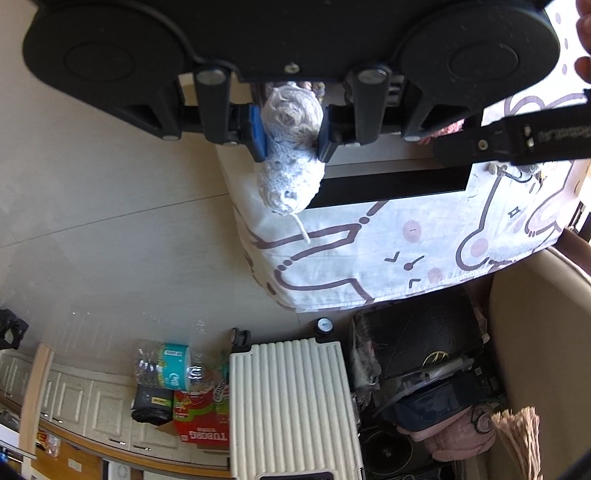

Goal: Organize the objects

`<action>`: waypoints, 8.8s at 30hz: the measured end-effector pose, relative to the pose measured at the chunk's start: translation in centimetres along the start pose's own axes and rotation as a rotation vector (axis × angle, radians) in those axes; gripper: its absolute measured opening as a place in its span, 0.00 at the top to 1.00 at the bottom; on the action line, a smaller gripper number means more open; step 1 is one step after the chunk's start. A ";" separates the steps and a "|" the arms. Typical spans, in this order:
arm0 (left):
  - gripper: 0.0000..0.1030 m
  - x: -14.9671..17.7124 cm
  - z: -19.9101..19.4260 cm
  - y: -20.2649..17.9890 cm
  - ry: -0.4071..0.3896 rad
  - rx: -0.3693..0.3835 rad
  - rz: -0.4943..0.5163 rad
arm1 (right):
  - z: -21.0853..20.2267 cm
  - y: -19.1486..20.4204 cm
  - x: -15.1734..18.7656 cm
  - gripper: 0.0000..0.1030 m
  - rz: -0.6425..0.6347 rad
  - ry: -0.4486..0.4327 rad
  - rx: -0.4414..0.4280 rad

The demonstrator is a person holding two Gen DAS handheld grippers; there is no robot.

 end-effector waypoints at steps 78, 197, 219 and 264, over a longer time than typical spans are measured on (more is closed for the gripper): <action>0.33 0.1 -2.9 2.9 0.017 -0.167 0.262 | -3.9 0.0 2.1 0.71 0.076 0.094 0.095; 0.02 -6.6 -10.9 25.5 -0.189 -0.428 -0.063 | -0.7 22.4 -2.2 0.09 -0.140 -0.060 -0.131; 0.03 -11.6 -8.6 27.4 -0.256 -0.349 0.318 | 3.8 25.1 -1.5 0.13 -0.093 0.019 -0.262; 0.26 -5.5 3.3 25.6 0.329 -0.099 0.769 | 10.9 29.5 -1.1 0.45 0.012 0.200 -0.468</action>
Point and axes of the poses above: each gripper's, at about its wrist camera, not at the fingertips, and z roughly the way its jaws point, y to its left, x to its underside, the point moved 10 cm from there along z, roughly the way its jaws point, and after that the axes turned 7 degrees about -z, right-handed, at the moved point
